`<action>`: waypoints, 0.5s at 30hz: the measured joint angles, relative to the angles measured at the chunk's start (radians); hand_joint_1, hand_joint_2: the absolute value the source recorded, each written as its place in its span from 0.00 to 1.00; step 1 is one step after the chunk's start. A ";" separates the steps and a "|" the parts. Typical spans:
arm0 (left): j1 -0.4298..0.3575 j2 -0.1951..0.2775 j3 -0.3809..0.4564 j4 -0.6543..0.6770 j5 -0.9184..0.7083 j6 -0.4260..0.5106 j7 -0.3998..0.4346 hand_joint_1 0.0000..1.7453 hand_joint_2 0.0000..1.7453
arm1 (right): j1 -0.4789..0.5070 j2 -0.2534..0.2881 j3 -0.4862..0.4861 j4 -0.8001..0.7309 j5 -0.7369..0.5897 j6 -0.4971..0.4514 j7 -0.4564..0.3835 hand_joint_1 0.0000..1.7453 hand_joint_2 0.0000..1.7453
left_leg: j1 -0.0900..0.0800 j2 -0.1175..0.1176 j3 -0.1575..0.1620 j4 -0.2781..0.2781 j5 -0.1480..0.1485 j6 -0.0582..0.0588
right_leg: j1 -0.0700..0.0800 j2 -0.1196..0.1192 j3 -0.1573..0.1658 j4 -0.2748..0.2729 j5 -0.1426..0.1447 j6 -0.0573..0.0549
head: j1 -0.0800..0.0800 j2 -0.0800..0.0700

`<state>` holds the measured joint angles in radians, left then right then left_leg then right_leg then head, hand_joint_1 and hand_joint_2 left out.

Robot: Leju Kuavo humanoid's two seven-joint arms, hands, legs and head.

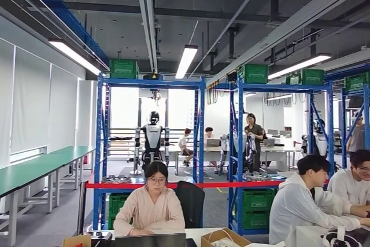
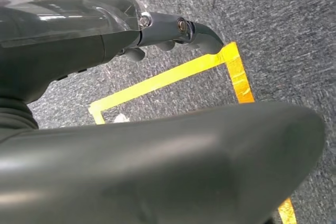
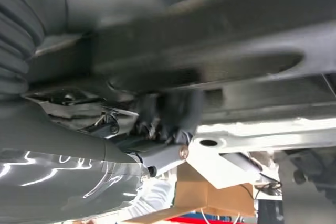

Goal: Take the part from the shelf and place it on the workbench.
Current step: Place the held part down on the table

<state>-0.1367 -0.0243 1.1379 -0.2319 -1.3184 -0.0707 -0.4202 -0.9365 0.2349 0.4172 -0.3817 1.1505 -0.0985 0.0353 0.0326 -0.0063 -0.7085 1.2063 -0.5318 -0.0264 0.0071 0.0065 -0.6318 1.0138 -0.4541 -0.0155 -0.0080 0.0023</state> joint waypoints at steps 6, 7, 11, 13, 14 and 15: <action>-0.004 0.000 -0.007 0.000 0.001 0.002 -0.003 0.00 0.00 | 0.002 0.004 -0.015 0.001 0.004 -0.002 -0.043 0.00 0.00 | -0.003 0.000 0.073 -0.148 0.047 0.019 | 0.001 0.007 -0.010 0.026 -0.012 0.025 | -0.001 0.000; -0.005 0.000 -0.008 0.000 0.001 0.002 -0.003 0.00 0.00 | 0.002 0.004 -0.018 0.001 0.006 -0.004 -0.057 0.00 0.00 | -0.002 0.000 0.075 -0.149 0.049 0.024 | -0.001 0.006 -0.012 0.033 -0.020 0.029 | -0.001 0.000; -0.007 0.000 -0.013 0.000 0.000 0.003 0.003 0.00 0.00 | 0.004 0.005 -0.021 -0.006 0.015 -0.020 -0.126 0.00 0.00 | -0.001 0.001 0.078 -0.151 0.050 0.037 | -0.008 0.000 -0.097 0.237 -0.128 0.046 | -0.001 0.000; -0.007 0.000 -0.019 0.000 0.000 0.003 0.007 0.00 0.00 | 0.010 0.008 -0.021 -0.016 0.014 -0.024 -0.159 0.00 0.00 | -0.002 0.001 0.080 -0.151 0.050 0.038 | -0.009 -0.001 -0.127 0.304 -0.141 0.048 | -0.001 0.000; -0.007 0.000 -0.022 0.000 0.000 0.002 0.008 0.00 0.00 | 0.012 0.010 -0.021 -0.024 0.010 -0.024 -0.177 0.00 0.00 | -0.002 0.001 0.081 -0.151 0.050 0.038 | -0.009 -0.001 -0.115 0.281 -0.120 0.045 | -0.001 0.000; -0.007 0.000 -0.024 0.000 0.000 0.001 0.008 0.00 0.00 | 0.012 0.011 -0.021 -0.034 0.005 -0.021 -0.194 0.00 0.00 | -0.002 0.001 0.082 -0.151 0.049 0.037 | -0.008 -0.001 -0.086 0.222 -0.087 0.042 | -0.001 0.000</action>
<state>-0.1440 -0.0242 1.1137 -0.2319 -1.3184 -0.0696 -0.4124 -0.9248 0.2463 0.3965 -0.4153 1.1557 -0.1199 -0.1591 0.0303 -0.0056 -0.6263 1.0556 -0.4825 0.0110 -0.0009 0.0058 -0.7175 1.2354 -0.5410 0.0262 -0.0092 0.0023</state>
